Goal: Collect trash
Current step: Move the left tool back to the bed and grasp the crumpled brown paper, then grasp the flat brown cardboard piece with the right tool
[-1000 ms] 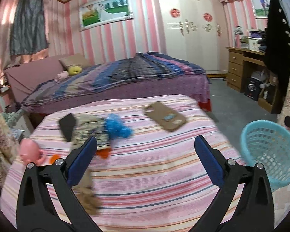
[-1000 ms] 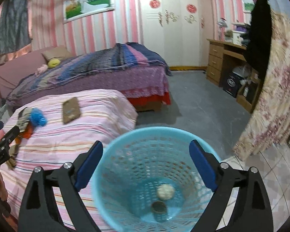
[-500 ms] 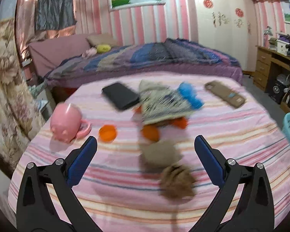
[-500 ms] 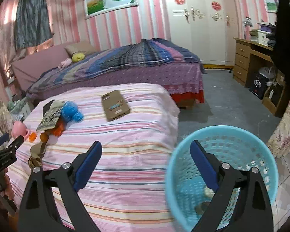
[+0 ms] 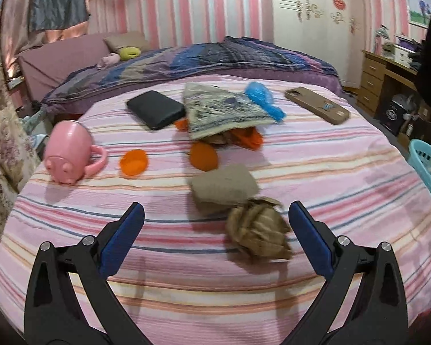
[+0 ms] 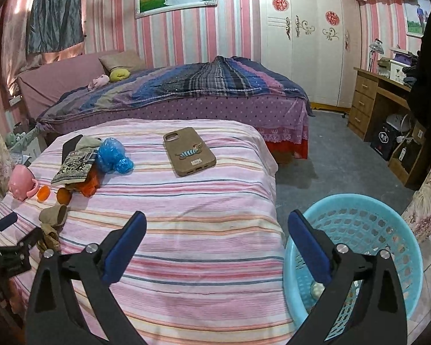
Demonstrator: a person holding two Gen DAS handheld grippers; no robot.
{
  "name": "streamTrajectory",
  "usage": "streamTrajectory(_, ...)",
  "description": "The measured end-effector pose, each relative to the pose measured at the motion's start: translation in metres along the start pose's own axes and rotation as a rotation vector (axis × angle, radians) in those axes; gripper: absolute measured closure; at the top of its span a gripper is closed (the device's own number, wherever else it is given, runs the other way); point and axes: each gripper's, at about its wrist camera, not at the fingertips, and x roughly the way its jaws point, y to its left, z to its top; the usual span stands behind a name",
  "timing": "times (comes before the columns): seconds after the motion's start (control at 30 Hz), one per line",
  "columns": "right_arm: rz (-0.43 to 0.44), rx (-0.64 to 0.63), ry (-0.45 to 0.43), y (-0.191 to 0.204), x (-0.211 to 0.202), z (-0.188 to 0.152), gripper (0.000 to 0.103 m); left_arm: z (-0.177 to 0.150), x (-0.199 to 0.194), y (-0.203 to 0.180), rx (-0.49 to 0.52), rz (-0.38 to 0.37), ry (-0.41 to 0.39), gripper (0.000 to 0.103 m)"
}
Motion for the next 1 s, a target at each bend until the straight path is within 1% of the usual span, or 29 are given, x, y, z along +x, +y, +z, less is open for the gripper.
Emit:
streamTrajectory(0.03, -0.002, -0.001, 0.003, 0.0, 0.001, 0.0, 0.006, -0.002, 0.001, -0.004, 0.014, -0.005, 0.0, 0.011)
streamTrajectory(0.07, -0.01, -0.003, 0.012, 0.001, 0.003, 0.0, 0.006, -0.003, 0.001, -0.007, 0.025, -0.011, 0.003, 0.019)
streamTrajectory(0.1, -0.01, -0.003, 0.012, 0.001, 0.003, 0.0, 0.006, -0.004, 0.003, -0.011, 0.042, -0.021, 0.011, 0.024)
streamTrajectory(0.13, -0.014, -0.003, 0.015, 0.002, 0.004, 0.0, 0.006, -0.005, 0.006, -0.015, 0.058, -0.028, 0.025, 0.036)
streamTrajectory(0.17, -0.018, -0.003, 0.02, 0.002, 0.005, -0.001, 0.006, -0.006, 0.008, -0.018, 0.069, -0.046, 0.04, 0.045)
streamTrajectory(0.2, -0.02, -0.003, 0.024, 0.003, 0.007, -0.001, 0.006, -0.007, 0.008, -0.02, 0.073, -0.062, 0.046, 0.049)
streamTrajectory(0.23, -0.021, -0.003, 0.024, 0.003, 0.008, -0.001, 0.006, -0.007, 0.007, -0.022, 0.078, -0.076, 0.046, 0.058)
streamTrajectory(0.27, -0.024, -0.003, 0.027, 0.003, 0.009, -0.001, 0.006, -0.007, 0.006, -0.024, 0.083, -0.079, 0.042, 0.059)
streamTrajectory(0.3, -0.024, -0.003, 0.027, 0.004, 0.009, -0.001, 0.006, -0.007, 0.003, -0.025, 0.09, -0.072, 0.03, 0.062)
streamTrajectory(0.37, -0.018, 0.004, 0.026, 0.006, 0.011, -0.001, 0.006, -0.004, -0.003, -0.022, 0.091, -0.073, 0.01, 0.064)
streamTrajectory(0.47, 0.014, 0.018, 0.026, 0.016, 0.014, -0.001, 0.006, 0.002, -0.008, -0.012, 0.065, -0.076, -0.007, 0.064)
streamTrajectory(0.53, 0.025, 0.015, 0.027, 0.022, 0.016, -0.001, 0.006, 0.006, -0.012, 0.002, 0.045, -0.05, -0.022, 0.064)
streamTrajectory(0.57, 0.041, 0.0, 0.03, 0.035, 0.019, -0.002, 0.006, 0.008, -0.013, 0.008, 0.036, -0.038, -0.026, 0.064)
streamTrajectory(0.6, 0.04, 0.001, 0.029, 0.035, 0.019, -0.002, 0.006, 0.009, -0.013, 0.018, 0.021, -0.025, -0.027, 0.064)
streamTrajectory(0.7, 0.073, -0.031, 0.033, 0.062, 0.024, -0.003, 0.006, 0.011, -0.009, 0.047, -0.024, 0.026, -0.016, 0.064)
streamTrajectory(0.73, 0.098, -0.061, 0.039, 0.081, 0.027, -0.004, 0.006, 0.01, -0.005, 0.057, -0.04, 0.044, -0.004, 0.064)
streamTrajectory(0.77, 0.105, -0.07, 0.04, 0.086, 0.028, -0.005, 0.006, 0.009, -0.001, 0.069, -0.063, 0.066, 0.01, 0.064)
streamTrajectory(0.8, 0.12, -0.09, 0.044, 0.097, 0.03, -0.006, 0.006, 0.007, 0.002, 0.08, -0.083, 0.079, 0.022, 0.064)
streamTrajectory(0.83, 0.122, -0.093, 0.044, 0.099, 0.03, -0.006, 0.006, 0.006, 0.003, 0.087, -0.098, 0.087, 0.03, 0.064)
streamTrajectory(0.9, 0.162, -0.139, 0.056, 0.126, 0.034, -0.01, 0.006, 0.003, 0.007, 0.109, -0.135, 0.115, 0.047, 0.064)
streamTrajectory(0.93, 0.168, -0.144, 0.057, 0.13, 0.035, -0.011, 0.006, 0.001, 0.008, 0.116, -0.148, 0.127, 0.05, 0.064)
streamTrajectory(1.0, 0.203, -0.173, 0.066, 0.154, 0.039, -0.014, 0.006, -0.002, 0.008, 0.134, -0.18, 0.148, 0.056, 0.064)
